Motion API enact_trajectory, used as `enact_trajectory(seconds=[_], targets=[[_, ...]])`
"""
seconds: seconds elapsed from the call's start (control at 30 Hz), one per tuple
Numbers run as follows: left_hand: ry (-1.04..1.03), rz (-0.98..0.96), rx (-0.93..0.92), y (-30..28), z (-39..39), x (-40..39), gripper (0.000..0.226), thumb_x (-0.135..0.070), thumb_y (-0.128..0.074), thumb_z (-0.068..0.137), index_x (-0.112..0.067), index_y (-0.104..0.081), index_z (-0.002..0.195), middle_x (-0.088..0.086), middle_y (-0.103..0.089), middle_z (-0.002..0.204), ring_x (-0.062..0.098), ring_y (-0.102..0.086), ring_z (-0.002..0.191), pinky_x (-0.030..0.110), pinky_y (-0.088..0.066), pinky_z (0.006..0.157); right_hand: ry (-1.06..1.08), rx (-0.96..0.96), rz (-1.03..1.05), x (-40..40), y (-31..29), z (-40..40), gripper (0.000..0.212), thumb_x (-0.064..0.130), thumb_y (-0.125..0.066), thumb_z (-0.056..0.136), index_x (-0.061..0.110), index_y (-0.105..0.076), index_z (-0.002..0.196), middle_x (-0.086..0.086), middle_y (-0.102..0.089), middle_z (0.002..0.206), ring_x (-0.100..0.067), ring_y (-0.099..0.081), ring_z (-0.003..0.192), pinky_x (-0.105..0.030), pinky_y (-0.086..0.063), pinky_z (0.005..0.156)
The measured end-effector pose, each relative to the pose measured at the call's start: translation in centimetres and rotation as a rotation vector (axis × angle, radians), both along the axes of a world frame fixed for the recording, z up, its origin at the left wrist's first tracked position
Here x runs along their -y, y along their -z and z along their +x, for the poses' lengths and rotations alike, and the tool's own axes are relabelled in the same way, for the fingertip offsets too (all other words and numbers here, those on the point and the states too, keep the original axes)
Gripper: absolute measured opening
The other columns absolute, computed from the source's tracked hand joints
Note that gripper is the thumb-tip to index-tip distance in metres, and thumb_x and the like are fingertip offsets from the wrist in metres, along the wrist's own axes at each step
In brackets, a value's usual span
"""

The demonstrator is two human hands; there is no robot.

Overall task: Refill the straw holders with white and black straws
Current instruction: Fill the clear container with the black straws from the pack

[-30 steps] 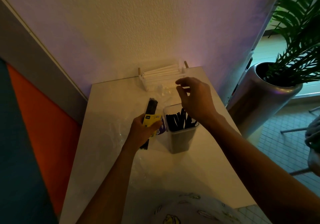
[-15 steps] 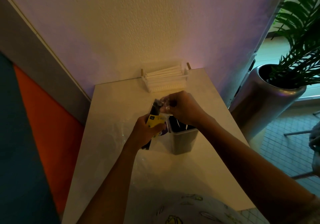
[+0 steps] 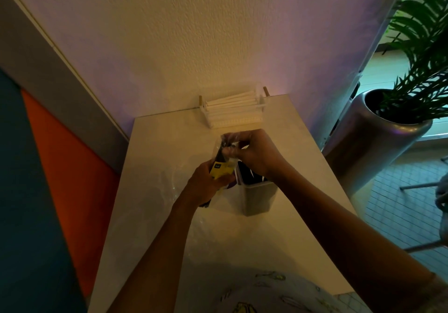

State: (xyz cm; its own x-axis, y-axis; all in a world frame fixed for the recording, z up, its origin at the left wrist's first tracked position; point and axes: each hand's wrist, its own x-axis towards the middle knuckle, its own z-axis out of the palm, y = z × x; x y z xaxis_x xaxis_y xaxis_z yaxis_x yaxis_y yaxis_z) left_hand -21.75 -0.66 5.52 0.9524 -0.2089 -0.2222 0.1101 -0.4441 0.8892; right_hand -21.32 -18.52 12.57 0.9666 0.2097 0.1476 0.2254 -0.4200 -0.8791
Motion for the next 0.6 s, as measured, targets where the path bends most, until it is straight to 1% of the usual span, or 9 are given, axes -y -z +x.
enact_trajectory(seconds=[0.07,0.17,0.27,0.37,0.43,0.5,0.57,0.6], targets=[[0.028,0.014,-0.021,0.0,-0.2,-0.1,0.026,-0.029,-0.077,0.079,-0.026,-0.067,0.103,0.000,-0.072,0.097,0.021,-0.067,0.093,0.049,-0.053,0.089,0.021,0.016,0.040,-0.3,0.0,-0.1,0.020,0.015,-0.072,0.087,0.013,-0.076,0.107,0.004,-0.070,0.118,-0.003,-0.067,0.090,-0.022,-0.055,0.080],[0.076,0.035,-0.030,-0.1,-0.4,0.0,0.023,-0.027,-0.074,0.083,-0.029,-0.065,0.104,-0.004,-0.071,0.099,0.016,-0.066,0.094,0.043,-0.053,0.091,0.014,-0.002,0.065,-0.5,-0.2,0.0,0.017,0.013,-0.071,0.088,0.015,-0.077,0.105,0.006,-0.073,0.106,-0.001,-0.068,0.083,-0.017,-0.054,0.073],[0.072,0.041,0.000,-0.5,-0.5,0.2,0.023,-0.025,-0.075,0.082,-0.027,-0.065,0.102,-0.003,-0.071,0.098,0.017,-0.066,0.093,0.040,-0.053,0.088,-0.021,0.007,-0.090,-0.2,-0.4,0.4,0.014,0.020,-0.071,0.089,0.021,-0.077,0.101,0.009,-0.073,0.100,-0.008,-0.066,0.086,-0.022,-0.055,0.074],[0.032,0.011,0.032,-0.8,-0.5,0.2,0.019,-0.017,-0.074,0.082,-0.021,-0.067,0.098,0.002,-0.071,0.091,0.018,-0.066,0.086,0.040,-0.054,0.082,-0.037,-0.006,-0.175,0.0,-0.8,0.6,0.014,0.025,-0.070,0.090,0.020,-0.076,0.102,0.012,-0.069,0.098,-0.007,-0.064,0.089,-0.015,-0.048,0.074],[0.019,0.010,0.059,-0.7,-0.5,0.2,0.019,-0.016,-0.074,0.083,-0.017,-0.067,0.101,0.003,-0.071,0.089,0.017,-0.065,0.081,0.040,-0.055,0.079,-0.058,0.009,-0.214,0.1,-1.0,0.6,0.016,0.025,-0.070,0.090,0.018,-0.075,0.104,0.009,-0.070,0.103,-0.005,-0.063,0.091,-0.011,-0.046,0.075],[0.011,-0.013,0.072,-0.6,-0.3,0.1,0.019,-0.016,-0.075,0.082,-0.022,-0.066,0.097,0.001,-0.070,0.087,0.015,-0.065,0.081,0.036,-0.056,0.076,-0.087,0.038,-0.269,0.2,-1.2,0.7,0.018,0.026,-0.069,0.090,0.018,-0.073,0.106,0.008,-0.069,0.107,-0.003,-0.062,0.091,-0.009,-0.045,0.076],[0.003,-0.026,0.086,-0.6,-0.3,0.0,0.021,-0.016,-0.077,0.080,-0.025,-0.064,0.094,-0.001,-0.070,0.086,0.013,-0.066,0.081,0.032,-0.055,0.073,-0.083,0.066,-0.299,0.3,-1.2,0.8,0.018,0.026,-0.069,0.090,0.017,-0.073,0.105,0.005,-0.069,0.108,-0.005,-0.062,0.093,-0.014,-0.050,0.079],[0.002,-0.027,0.092,-0.6,-0.3,0.0,0.021,-0.017,-0.078,0.079,-0.022,-0.065,0.095,-0.001,-0.070,0.086,0.013,-0.066,0.080,0.031,-0.055,0.072,-0.075,0.078,-0.306,0.4,-1.2,0.8,0.017,0.025,-0.068,0.090,0.017,-0.073,0.105,0.004,-0.070,0.107,-0.007,-0.063,0.094,-0.019,-0.053,0.081]])
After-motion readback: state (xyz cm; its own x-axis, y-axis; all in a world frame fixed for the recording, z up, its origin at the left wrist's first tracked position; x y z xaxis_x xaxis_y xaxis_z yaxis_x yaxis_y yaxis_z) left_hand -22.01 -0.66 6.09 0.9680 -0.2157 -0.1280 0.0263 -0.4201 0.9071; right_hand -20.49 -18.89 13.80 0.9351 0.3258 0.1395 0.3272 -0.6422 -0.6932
